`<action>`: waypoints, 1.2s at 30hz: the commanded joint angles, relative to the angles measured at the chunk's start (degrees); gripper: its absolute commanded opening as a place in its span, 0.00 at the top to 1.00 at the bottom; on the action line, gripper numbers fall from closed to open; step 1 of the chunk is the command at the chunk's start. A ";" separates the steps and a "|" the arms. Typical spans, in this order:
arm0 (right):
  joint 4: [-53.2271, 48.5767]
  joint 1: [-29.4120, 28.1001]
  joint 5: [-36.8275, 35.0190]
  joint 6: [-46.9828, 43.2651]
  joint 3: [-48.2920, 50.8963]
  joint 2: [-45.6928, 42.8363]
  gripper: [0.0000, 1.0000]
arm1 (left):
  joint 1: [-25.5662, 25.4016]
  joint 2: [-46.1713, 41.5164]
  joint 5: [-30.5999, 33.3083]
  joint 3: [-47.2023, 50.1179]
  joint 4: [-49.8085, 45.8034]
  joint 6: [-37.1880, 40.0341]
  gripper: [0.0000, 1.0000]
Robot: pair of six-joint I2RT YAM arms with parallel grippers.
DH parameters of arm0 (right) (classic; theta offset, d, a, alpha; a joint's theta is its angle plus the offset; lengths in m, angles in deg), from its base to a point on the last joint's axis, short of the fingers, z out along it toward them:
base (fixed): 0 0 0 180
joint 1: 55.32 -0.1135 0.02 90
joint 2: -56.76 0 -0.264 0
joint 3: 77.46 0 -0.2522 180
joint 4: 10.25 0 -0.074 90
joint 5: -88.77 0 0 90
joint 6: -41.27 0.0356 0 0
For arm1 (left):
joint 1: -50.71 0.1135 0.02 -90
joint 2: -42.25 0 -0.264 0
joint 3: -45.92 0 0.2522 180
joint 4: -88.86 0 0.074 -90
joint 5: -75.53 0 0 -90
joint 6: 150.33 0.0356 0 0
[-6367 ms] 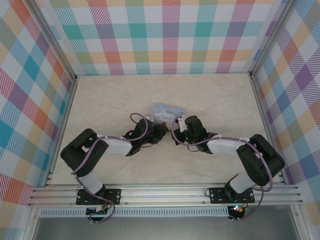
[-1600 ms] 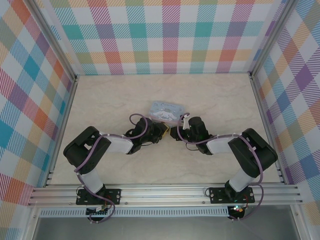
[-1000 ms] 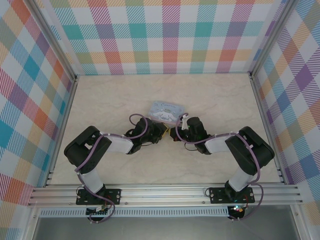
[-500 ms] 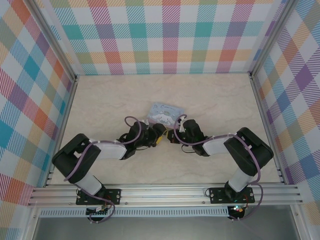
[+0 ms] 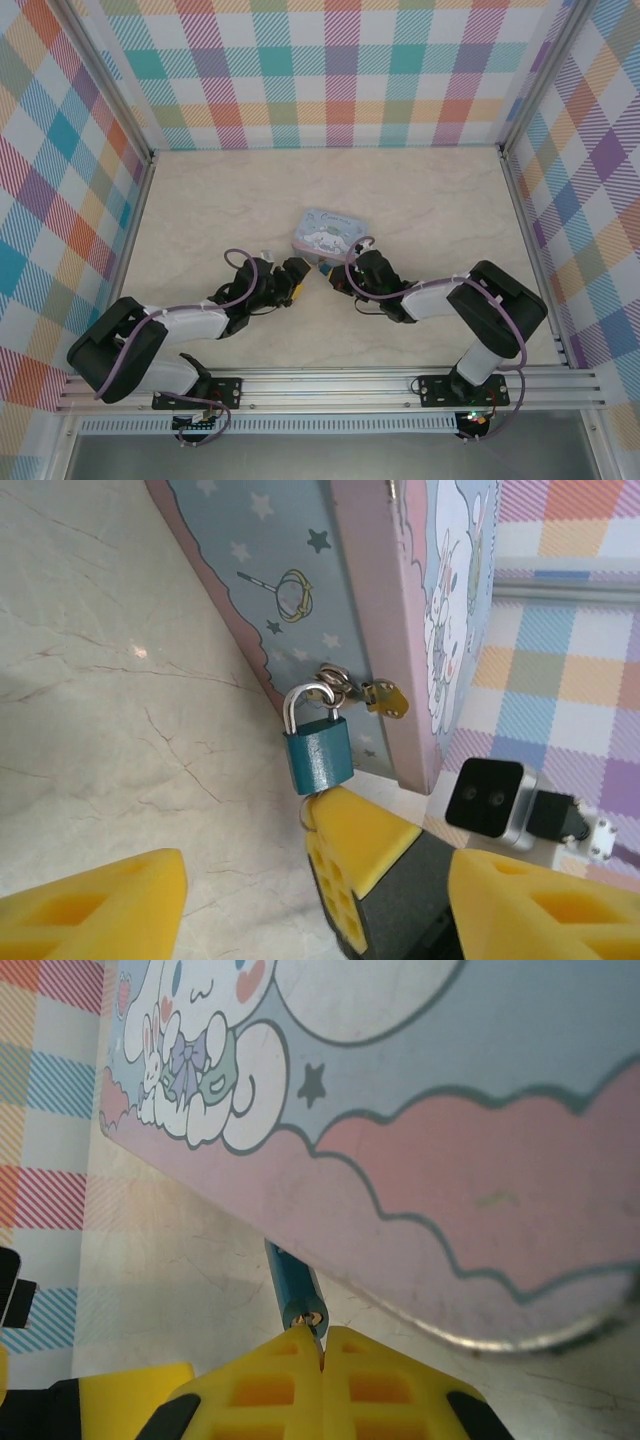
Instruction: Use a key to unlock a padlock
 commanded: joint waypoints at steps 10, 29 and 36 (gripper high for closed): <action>2.72 -2.36 -4.94 9.24 0.78 0.38 1.00 | -0.02 7.64 -0.68 -1.01 13.35 -3.32 0.49; 0.86 -2.71 -5.55 11.48 -0.04 0.02 1.00 | -2.31 21.50 0.14 -5.28 26.29 -6.11 0.50; 0.71 -2.71 -5.60 11.53 -0.23 0.11 1.00 | -2.93 23.61 -0.13 -6.11 27.11 -7.27 0.56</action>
